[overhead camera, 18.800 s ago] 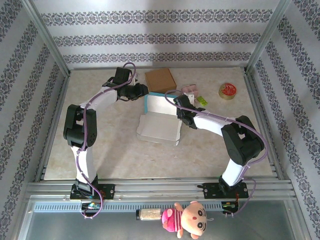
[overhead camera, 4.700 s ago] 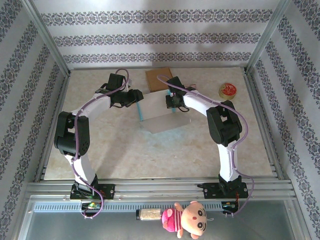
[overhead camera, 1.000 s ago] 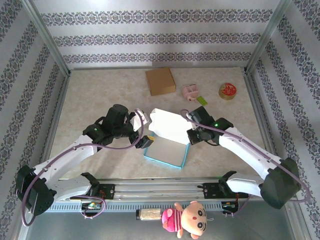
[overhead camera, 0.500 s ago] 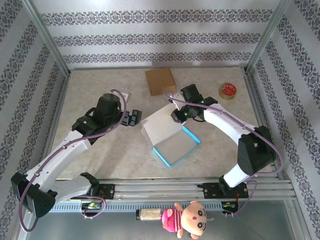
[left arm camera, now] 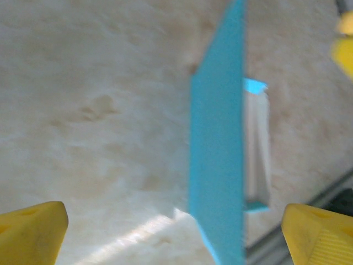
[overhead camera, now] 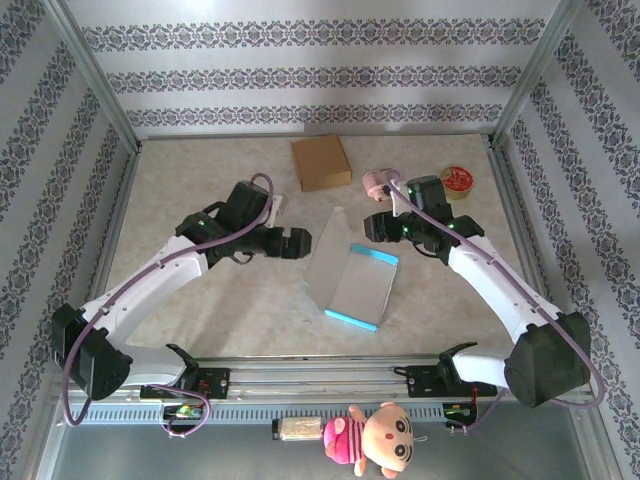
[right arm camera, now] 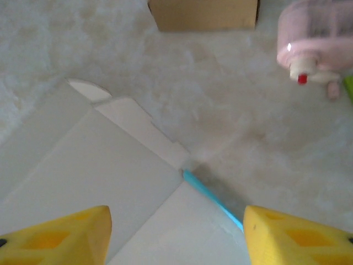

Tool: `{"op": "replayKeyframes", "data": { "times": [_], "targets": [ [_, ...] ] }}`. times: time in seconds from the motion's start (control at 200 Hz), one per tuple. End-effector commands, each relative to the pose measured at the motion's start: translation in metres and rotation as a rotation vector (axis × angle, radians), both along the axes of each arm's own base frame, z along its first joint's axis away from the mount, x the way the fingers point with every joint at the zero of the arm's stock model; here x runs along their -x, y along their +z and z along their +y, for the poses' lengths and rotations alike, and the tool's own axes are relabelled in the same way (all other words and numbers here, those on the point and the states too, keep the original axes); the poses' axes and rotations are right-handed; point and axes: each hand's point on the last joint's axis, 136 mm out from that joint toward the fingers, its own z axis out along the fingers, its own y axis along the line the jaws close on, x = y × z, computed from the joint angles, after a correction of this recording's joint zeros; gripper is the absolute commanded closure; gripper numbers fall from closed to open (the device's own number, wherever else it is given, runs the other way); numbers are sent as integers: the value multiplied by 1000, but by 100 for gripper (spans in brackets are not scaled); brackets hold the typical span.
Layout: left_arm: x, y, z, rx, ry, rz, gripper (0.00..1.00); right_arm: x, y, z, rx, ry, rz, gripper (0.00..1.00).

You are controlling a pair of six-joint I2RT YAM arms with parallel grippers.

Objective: Fold the paper box

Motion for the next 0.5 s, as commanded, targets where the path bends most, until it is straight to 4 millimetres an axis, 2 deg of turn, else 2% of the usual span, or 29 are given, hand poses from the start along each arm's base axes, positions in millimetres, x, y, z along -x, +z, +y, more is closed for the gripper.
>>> {"op": "replayKeyframes", "data": {
  "times": [0.0, 0.1, 0.2, 0.305, 0.495],
  "targets": [
    [16, 0, -7, 62, 72, 45, 0, 21, -26, 22, -59, -7, 132, 44],
    [28, -20, -6, 4, 152, 112, 0, 31, -38, 27, -15, 8, 137, 39],
    [39, -28, -5, -106, 196, 139, 0, 29, -38, 24, -32, -11, 138, 35],
    [46, -37, -15, -121, 235, 197, 1, 27, -37, 23, -28, -12, 133, 33],
    [47, -55, -34, -68, 312, 251, 22, 27, -40, 24, -22, -4, 141, 32]
  ]
}}
